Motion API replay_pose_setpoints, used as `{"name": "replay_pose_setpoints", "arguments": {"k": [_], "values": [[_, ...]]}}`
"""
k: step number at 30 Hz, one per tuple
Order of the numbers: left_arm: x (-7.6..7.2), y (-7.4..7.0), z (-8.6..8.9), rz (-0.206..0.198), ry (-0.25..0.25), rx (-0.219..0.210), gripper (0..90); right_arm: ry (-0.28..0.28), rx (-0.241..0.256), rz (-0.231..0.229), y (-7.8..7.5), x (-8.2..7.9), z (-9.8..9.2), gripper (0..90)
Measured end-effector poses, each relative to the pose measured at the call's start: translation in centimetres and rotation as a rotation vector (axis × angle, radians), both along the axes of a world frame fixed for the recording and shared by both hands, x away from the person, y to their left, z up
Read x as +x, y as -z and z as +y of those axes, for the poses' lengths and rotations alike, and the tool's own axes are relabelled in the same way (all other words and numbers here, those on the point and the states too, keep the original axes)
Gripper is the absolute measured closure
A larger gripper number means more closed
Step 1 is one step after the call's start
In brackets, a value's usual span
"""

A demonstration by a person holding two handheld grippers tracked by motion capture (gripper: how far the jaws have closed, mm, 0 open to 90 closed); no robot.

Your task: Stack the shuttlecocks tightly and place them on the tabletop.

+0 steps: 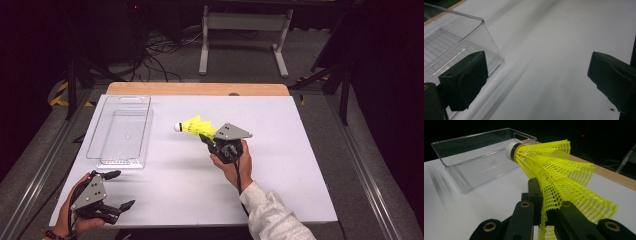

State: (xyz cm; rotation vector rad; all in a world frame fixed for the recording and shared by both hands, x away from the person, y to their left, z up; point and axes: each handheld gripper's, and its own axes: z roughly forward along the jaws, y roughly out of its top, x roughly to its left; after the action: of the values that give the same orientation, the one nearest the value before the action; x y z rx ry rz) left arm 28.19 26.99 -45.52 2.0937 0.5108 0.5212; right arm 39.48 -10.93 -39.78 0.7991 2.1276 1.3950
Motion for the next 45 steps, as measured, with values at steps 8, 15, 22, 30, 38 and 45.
{"name": "replay_pose_setpoints", "arguments": {"k": [8,15,22,30,38,45], "values": [[0.1,0.0,0.0,0.002,-0.001,-0.005,3.9,-0.010,0.009,-0.008,-0.5,0.3,0.8,88.2],[0.0,0.0,0.2,0.002,-0.007,-0.005,3.9,-0.023,0.005,-0.008,-0.6,0.5,1.7,88.2],[-0.2,0.0,0.4,0.000,-0.012,-0.013,3.9,-0.034,0.000,-0.009,-0.9,0.8,2.6,88.2],[-0.2,0.0,0.3,0.000,-0.006,-0.009,3.9,-0.044,-0.002,-0.009,-0.9,0.9,3.2,88.2],[-0.2,0.0,0.4,0.001,-0.007,-0.011,3.9,-0.051,0.000,-0.015,-1.1,1.0,3.7,88.2],[-0.2,0.0,0.4,0.001,-0.008,-0.011,3.9,-0.067,-0.006,-0.015,-1.2,1.1,4.5,88.2]]}}
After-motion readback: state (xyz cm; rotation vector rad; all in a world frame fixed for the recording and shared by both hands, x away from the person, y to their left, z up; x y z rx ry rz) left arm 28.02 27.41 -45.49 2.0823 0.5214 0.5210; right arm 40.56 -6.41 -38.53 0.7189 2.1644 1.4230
